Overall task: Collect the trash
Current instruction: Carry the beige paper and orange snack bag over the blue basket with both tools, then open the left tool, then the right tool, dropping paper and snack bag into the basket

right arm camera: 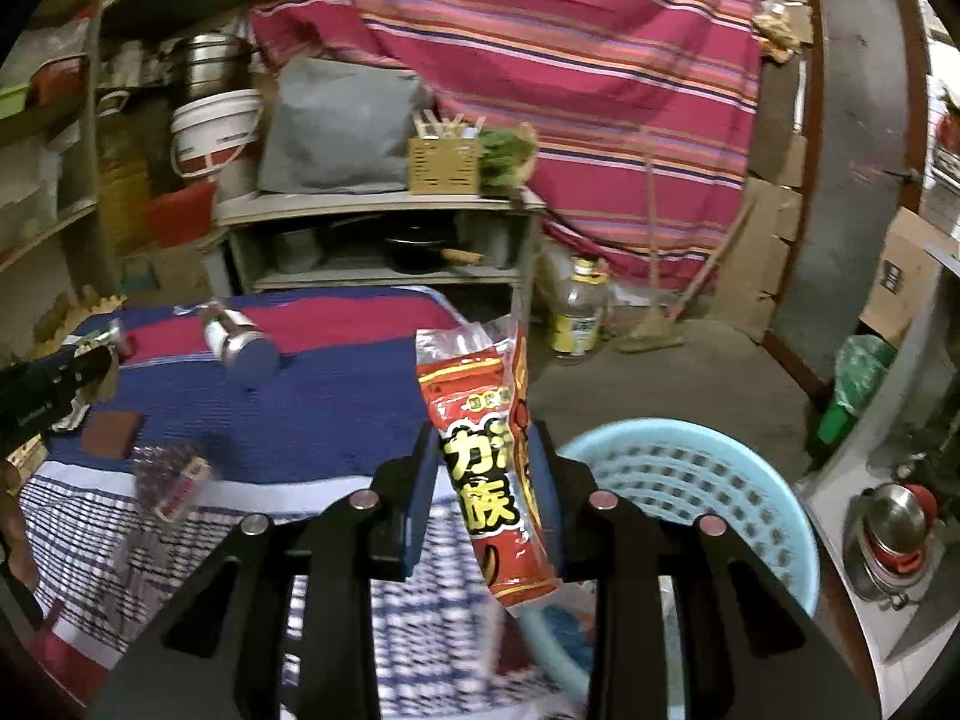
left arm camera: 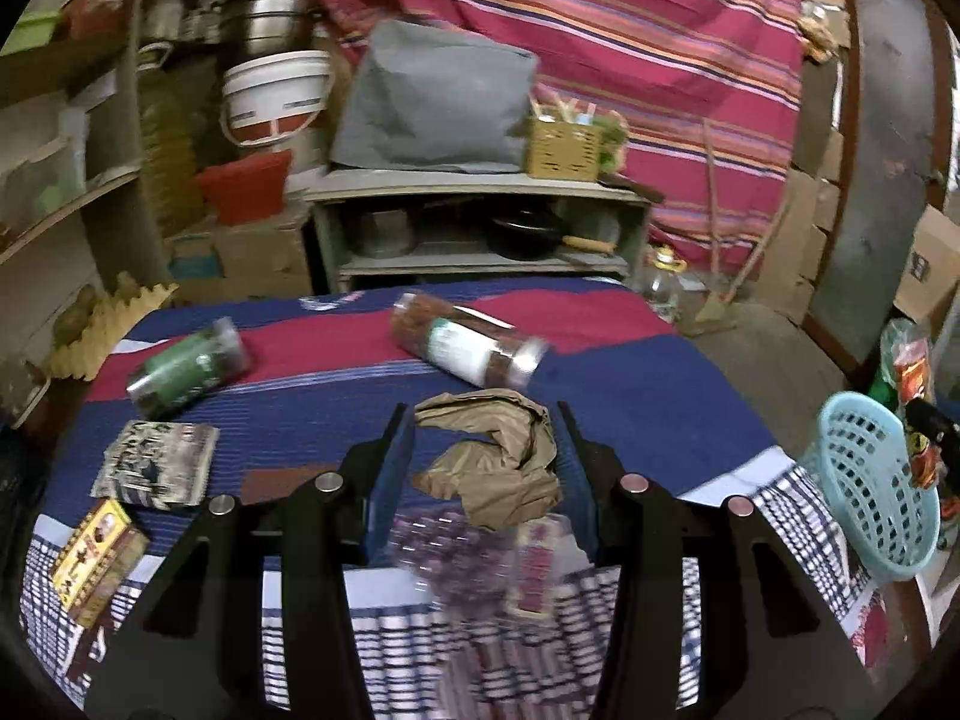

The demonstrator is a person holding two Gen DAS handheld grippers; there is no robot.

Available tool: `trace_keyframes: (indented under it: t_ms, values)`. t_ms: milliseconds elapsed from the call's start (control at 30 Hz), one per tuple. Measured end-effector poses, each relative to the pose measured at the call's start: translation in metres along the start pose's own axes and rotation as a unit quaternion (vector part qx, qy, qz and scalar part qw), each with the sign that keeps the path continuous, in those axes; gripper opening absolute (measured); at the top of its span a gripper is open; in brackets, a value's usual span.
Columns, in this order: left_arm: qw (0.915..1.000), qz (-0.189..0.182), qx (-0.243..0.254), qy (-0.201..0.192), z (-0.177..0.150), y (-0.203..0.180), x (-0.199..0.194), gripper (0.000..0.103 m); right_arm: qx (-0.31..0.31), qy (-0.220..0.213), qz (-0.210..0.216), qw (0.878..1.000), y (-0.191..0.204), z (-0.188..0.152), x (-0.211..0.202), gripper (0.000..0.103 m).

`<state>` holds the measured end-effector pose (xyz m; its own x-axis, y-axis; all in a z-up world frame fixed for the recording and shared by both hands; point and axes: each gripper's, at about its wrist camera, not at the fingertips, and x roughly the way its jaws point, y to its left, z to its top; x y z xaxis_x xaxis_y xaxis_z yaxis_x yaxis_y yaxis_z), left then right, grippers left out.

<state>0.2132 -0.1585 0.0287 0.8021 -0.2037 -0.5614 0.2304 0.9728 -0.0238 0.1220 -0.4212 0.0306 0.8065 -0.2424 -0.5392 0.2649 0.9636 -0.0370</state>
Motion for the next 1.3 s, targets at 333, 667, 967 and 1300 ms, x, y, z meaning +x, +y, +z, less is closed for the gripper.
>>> trace_keyframes:
  t_ms: [333, 667, 967, 1300]
  values:
    - [0.9987, -0.045, 0.020, 0.015, -0.008, -0.064, 0.007, 0.045, 0.046, 0.009, -0.042, 0.998, -0.081, -0.024, -0.007, 0.031]
    - [0.9900, -0.127, 0.059, 0.012, -0.021, -0.148, 0.009, 0.045, 0.064, 0.012, -0.065, 0.996, -0.132, -0.052, -0.024, 0.031]
    - [0.9795, -0.178, 0.091, 0.027, -0.036, -0.214, 0.022, 0.045, 0.097, 0.018, -0.050, 0.994, -0.160, -0.069, -0.014, 0.031]
    - [0.9689, -0.218, 0.113, 0.029, -0.028, -0.273, 0.033, 0.046, 0.120, 0.024, -0.038, 0.992, -0.174, -0.068, 0.000, 0.031]
